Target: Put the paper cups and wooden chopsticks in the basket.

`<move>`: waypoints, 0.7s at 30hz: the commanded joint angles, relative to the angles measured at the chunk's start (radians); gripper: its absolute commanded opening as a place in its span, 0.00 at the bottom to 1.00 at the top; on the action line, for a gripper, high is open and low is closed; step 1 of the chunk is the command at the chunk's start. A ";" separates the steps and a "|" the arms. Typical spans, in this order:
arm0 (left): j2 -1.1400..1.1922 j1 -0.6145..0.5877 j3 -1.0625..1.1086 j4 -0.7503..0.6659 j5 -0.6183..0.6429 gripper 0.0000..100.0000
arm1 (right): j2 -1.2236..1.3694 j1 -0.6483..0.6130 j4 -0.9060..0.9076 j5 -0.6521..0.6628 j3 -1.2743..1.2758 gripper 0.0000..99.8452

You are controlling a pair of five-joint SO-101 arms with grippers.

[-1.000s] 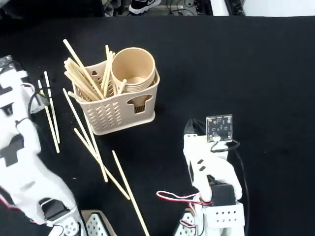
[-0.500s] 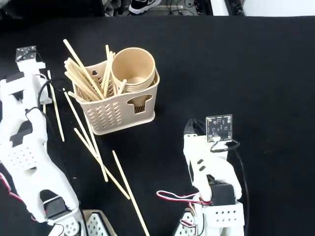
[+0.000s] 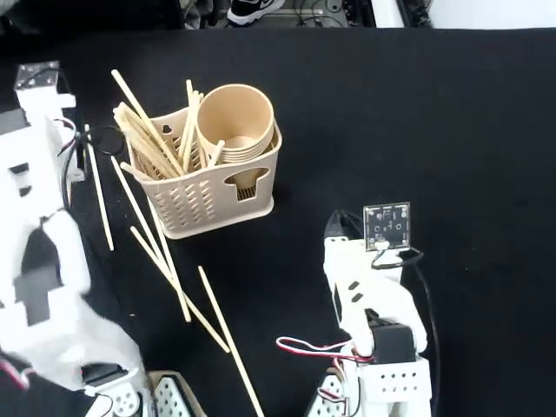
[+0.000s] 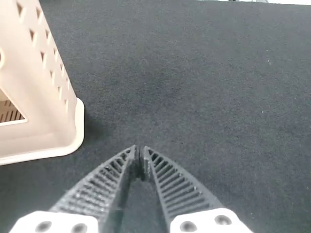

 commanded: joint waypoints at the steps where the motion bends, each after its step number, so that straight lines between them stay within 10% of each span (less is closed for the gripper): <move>1: -0.448 0.015 0.274 -0.132 0.029 0.03 | -0.073 0.008 0.002 0.011 -0.004 0.02; 13: -1.498 0.180 0.943 -0.937 0.215 0.03 | -0.073 0.008 0.002 0.011 -0.004 0.02; 21: -1.565 0.469 0.966 -1.119 0.308 0.03 | -0.073 0.008 0.002 0.011 -0.004 0.02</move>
